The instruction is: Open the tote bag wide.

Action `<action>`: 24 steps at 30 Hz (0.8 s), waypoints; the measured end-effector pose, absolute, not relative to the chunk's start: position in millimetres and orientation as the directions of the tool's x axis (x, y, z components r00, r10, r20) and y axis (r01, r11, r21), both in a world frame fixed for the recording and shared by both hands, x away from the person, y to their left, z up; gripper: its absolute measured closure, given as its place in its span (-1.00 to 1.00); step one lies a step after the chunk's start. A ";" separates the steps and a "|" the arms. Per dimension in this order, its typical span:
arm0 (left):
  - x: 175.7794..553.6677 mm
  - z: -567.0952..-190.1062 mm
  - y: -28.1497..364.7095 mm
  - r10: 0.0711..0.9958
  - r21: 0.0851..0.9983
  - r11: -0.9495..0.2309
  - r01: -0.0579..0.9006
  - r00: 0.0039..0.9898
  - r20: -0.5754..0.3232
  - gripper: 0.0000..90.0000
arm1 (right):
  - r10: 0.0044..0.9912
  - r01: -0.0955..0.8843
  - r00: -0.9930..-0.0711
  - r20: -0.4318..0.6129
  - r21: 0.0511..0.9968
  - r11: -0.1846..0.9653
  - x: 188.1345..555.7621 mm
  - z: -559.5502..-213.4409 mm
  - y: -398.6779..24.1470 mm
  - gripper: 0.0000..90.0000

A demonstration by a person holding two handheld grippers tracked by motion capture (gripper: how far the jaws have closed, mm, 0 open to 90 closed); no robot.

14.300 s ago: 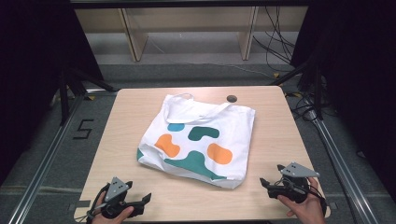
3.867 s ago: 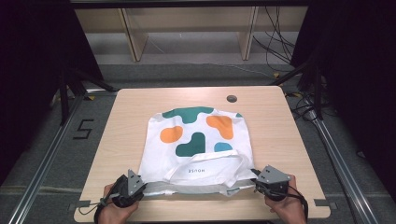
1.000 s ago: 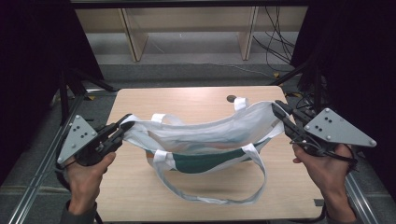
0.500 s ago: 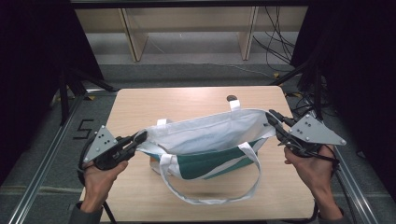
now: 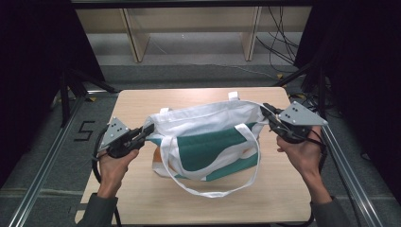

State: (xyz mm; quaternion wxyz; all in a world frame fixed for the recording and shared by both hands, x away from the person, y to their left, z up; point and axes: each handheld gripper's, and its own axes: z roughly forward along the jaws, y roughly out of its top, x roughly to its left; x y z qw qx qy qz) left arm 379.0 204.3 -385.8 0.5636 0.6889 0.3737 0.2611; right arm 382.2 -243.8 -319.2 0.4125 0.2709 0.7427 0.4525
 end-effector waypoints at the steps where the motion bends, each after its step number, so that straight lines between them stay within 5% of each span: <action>1: 384.7 -388.6 205.6 0.807 0.969 -0.063 0.239 0.584 -0.091 0.87 | 0.777 0.038 -0.515 -0.363 0.895 0.444 388.6 -319.1 -242.5 0.85; 6: 401.0 -399.6 214.2 0.781 0.953 0.033 0.302 0.587 -0.213 0.62 | 0.784 0.072 -0.524 -0.332 0.900 0.429 409.4 -319.9 -235.6 0.84; 13: 396.1 -394.5 219.4 0.785 0.935 0.069 0.348 0.559 -0.267 0.26 | 0.789 0.098 -0.533 -0.306 0.904 0.416 420.7 -320.6 -233.2 0.84; 16: 394.0 -377.5 228.3 0.770 0.921 0.112 0.374 0.553 -0.318 -0.01 | 0.789 0.094 -0.526 -0.319 0.900 0.426 421.9 -319.4 -233.8 0.84; 21: 384.5 -336.4 225.7 0.784 0.923 0.061 0.379 0.554 -0.279 -0.34 | 0.794 0.109 -0.532 -0.295 0.906 0.409 423.5 -319.0 -237.7 0.84; 24: 376.6 -319.7 224.7 0.740 0.907 0.116 0.405 0.574 -0.350 -0.50 | 0.795 0.115 -0.527 -0.299 0.903 0.415 421.5 -320.0 -236.5 0.84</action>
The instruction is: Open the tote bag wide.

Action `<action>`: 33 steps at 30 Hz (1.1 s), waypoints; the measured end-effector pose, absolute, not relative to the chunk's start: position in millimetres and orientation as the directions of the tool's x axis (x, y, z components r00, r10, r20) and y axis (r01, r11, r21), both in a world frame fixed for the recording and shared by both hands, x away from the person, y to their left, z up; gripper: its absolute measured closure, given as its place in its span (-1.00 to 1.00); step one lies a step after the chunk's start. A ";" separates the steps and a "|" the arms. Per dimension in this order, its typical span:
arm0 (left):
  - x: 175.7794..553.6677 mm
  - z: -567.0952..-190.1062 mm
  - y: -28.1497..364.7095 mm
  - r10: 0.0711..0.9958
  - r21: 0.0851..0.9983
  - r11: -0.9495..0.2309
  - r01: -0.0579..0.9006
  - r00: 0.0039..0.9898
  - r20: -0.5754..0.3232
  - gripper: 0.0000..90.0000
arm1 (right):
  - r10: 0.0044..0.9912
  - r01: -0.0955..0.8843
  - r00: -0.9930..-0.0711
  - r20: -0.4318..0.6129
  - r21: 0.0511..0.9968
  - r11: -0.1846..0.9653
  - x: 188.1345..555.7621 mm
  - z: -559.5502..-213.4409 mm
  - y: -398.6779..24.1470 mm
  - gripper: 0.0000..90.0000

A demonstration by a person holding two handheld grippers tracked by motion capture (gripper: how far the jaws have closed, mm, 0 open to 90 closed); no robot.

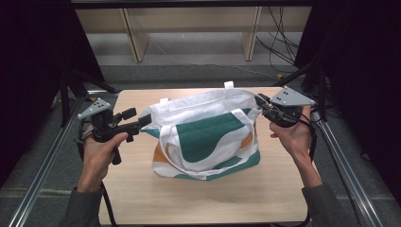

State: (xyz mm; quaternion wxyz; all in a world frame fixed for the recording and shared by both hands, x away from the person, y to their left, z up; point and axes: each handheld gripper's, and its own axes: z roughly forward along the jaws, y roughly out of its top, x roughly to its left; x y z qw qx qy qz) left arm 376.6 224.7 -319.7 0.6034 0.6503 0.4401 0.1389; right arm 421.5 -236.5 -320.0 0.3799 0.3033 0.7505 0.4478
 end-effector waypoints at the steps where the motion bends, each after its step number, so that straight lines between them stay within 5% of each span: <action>1: 372.6 -317.7 224.9 0.722 0.900 0.139 0.413 0.580 -0.377 -0.48 | 0.794 0.115 -0.525 -0.305 0.899 0.422 421.2 -319.6 -236.5 0.84; 8: 320.8 -339.1 199.1 0.751 0.916 0.016 0.401 0.600 -0.276 -0.54 | 0.789 0.088 -0.520 -0.327 0.898 0.430 419.9 -317.6 -240.4 0.84; 13: 301.3 -339.5 196.7 0.780 0.934 0.044 0.353 0.572 -0.253 -0.52 | 0.787 0.086 -0.519 -0.332 0.896 0.435 417.6 -316.1 -235.4 0.84; 16: 300.2 -334.3 208.8 0.787 0.938 0.127 0.322 0.543 -0.293 -0.47 | 0.791 0.089 -0.510 -0.339 0.894 0.440 417.2 -316.6 -235.0 0.84; 30: 294.0 -376.7 145.0 0.666 0.888 -0.082 0.452 0.688 -0.289 -0.44 | 0.793 0.093 -0.504 -0.342 0.891 0.444 417.6 -316.1 -237.5 0.84; 33: 304.4 -388.0 131.5 0.665 0.884 -0.107 0.456 0.694 -0.277 -0.27 | 0.794 0.090 -0.505 -0.339 0.894 0.439 418.5 -317.3 -238.0 0.84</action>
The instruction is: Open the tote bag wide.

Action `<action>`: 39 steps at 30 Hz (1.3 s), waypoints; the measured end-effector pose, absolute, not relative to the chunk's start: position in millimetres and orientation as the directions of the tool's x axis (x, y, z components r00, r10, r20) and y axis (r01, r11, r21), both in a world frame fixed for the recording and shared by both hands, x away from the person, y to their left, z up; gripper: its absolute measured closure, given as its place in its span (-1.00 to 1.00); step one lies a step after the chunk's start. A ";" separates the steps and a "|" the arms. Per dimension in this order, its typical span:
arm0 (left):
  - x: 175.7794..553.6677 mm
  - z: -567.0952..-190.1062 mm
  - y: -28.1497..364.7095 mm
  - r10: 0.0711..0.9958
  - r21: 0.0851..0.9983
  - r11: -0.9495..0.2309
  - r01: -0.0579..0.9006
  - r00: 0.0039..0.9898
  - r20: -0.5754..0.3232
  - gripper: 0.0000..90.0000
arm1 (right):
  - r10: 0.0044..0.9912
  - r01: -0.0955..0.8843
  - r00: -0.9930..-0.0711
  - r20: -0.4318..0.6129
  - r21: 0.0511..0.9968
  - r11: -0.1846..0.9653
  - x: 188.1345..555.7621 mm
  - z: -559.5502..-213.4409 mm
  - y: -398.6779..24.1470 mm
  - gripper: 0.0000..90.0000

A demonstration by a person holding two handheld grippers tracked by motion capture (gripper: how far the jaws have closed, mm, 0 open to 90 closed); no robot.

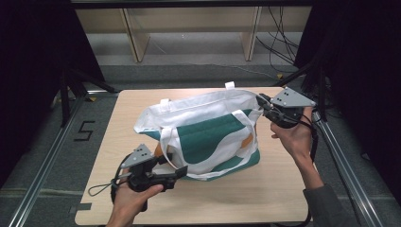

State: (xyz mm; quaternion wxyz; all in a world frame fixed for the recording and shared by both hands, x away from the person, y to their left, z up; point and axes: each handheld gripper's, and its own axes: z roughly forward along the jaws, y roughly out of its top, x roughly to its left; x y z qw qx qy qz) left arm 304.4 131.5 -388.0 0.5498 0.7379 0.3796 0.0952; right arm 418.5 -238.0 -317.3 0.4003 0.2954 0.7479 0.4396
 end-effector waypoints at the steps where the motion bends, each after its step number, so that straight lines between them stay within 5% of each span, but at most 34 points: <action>1: 308.0 -391.8 129.2 0.668 0.892 -0.111 0.439 0.698 -0.260 -0.12 | 0.793 0.089 -0.506 -0.339 0.894 0.439 418.2 -317.5 -238.0 0.84; 6: 322.8 -408.8 126.8 0.682 0.912 -0.119 0.392 0.700 -0.212 0.57 | 0.798 0.114 -0.517 -0.310 0.898 0.424 418.2 -318.6 -240.4 0.83; 9: 327.7 -415.2 126.5 0.683 0.913 -0.112 0.392 0.697 -0.216 0.72 | 0.798 0.100 -0.519 -0.306 0.906 0.412 419.7 -317.8 -242.2 0.82; 13: 325.8 -421.2 123.6 0.695 0.922 -0.192 0.336 0.710 -0.114 0.85 | 0.787 0.091 -0.527 -0.322 0.899 0.428 417.6 -314.3 -238.6 0.79; 30: 343.4 -469.4 110.5 0.703 0.867 -0.301 0.397 0.707 -0.080 0.88 | 0.730 0.111 -0.594 -0.337 0.865 0.490 402.4 -319.0 -231.5 0.85; 39: 344.8 -485.1 107.5 0.696 0.820 -0.420 0.390 0.718 0.016 0.88 | 0.741 0.205 -0.607 -0.286 0.845 0.494 402.5 -363.8 -243.2 0.86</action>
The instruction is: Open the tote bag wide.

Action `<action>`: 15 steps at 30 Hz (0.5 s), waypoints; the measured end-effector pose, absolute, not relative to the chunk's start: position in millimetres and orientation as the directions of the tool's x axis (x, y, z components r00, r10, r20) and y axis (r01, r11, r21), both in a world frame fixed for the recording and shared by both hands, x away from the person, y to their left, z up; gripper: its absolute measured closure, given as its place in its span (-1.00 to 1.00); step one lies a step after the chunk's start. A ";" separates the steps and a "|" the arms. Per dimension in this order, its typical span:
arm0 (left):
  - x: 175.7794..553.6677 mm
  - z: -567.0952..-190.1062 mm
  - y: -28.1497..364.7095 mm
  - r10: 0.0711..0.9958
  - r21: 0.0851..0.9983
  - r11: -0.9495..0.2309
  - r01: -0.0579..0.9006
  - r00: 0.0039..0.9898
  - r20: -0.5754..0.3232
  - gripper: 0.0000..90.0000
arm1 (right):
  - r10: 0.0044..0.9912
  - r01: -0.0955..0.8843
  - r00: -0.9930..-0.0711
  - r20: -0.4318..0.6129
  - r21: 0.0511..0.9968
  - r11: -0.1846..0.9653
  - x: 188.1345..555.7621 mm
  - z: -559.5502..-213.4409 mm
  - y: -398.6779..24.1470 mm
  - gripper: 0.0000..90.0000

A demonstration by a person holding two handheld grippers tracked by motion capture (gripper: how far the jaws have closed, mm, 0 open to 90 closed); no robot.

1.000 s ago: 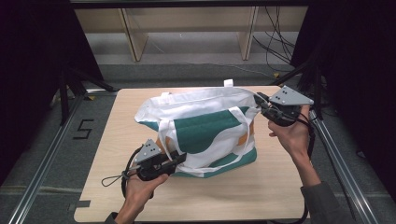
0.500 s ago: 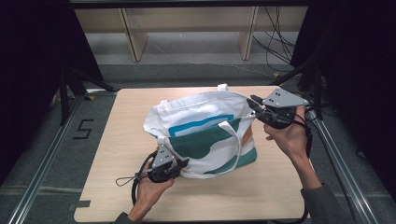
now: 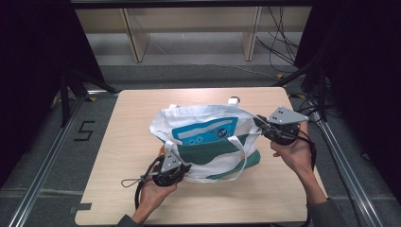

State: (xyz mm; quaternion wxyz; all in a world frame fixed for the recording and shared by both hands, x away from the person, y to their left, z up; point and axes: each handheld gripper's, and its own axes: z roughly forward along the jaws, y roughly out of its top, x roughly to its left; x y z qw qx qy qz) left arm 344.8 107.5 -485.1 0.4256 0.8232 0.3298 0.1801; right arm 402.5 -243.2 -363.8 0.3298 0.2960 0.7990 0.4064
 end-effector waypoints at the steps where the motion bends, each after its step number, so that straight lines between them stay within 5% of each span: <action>1: 345.1 -487.5 105.7 0.697 0.831 -0.392 0.395 0.717 -0.011 0.88 | 0.739 0.228 -0.615 -0.275 0.835 0.500 405.5 -374.8 -244.4 0.86; 6: 348.0 -496.7 107.7 0.689 0.812 -0.413 0.414 0.725 -0.019 0.89 | 0.733 0.347 -0.662 -0.158 0.802 0.486 417.8 -429.7 -239.7 0.88; 10: 348.0 -493.0 110.6 0.682 0.802 -0.415 0.430 0.730 -0.039 0.84 | 0.711 0.364 -0.682 -0.173 0.763 0.534 421.3 -452.7 -231.3 0.92; 15: 337.2 -469.5 125.4 0.627 0.821 -0.336 0.463 0.760 -0.172 0.44 | 0.721 0.364 -0.672 -0.170 0.772 0.521 417.4 -450.2 -236.6 0.92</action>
